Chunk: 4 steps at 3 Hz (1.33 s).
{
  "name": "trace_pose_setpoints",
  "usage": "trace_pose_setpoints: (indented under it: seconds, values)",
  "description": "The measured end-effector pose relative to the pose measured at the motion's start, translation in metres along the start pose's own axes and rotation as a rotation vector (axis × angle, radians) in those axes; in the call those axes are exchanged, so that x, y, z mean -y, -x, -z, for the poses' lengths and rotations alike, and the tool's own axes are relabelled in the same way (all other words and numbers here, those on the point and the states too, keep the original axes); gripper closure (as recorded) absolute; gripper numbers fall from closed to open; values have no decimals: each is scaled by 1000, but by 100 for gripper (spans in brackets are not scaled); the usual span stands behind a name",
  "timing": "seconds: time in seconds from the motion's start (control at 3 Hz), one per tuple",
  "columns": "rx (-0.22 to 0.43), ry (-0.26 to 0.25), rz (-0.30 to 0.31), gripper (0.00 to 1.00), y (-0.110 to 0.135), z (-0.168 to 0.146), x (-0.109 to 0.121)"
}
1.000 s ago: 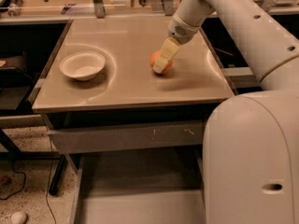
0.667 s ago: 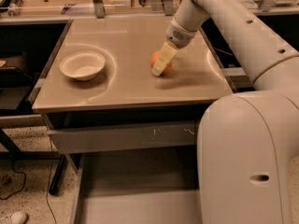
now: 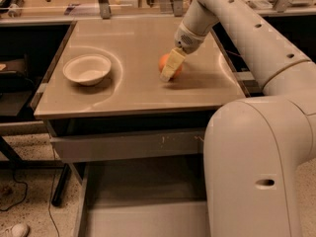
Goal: Place orange into middle drawer
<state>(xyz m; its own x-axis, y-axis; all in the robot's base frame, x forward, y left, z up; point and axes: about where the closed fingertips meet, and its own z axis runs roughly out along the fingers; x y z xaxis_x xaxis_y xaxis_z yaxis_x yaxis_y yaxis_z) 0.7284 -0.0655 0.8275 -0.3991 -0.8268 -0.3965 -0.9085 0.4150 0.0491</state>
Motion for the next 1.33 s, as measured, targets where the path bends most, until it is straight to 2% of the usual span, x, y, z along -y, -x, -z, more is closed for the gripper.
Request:
trace_pose_setpoints:
  seconds: [1.0, 1.33]
  values:
    - [0, 0, 0, 88, 0, 0, 0]
    - [27, -23, -4, 100, -6, 19, -4]
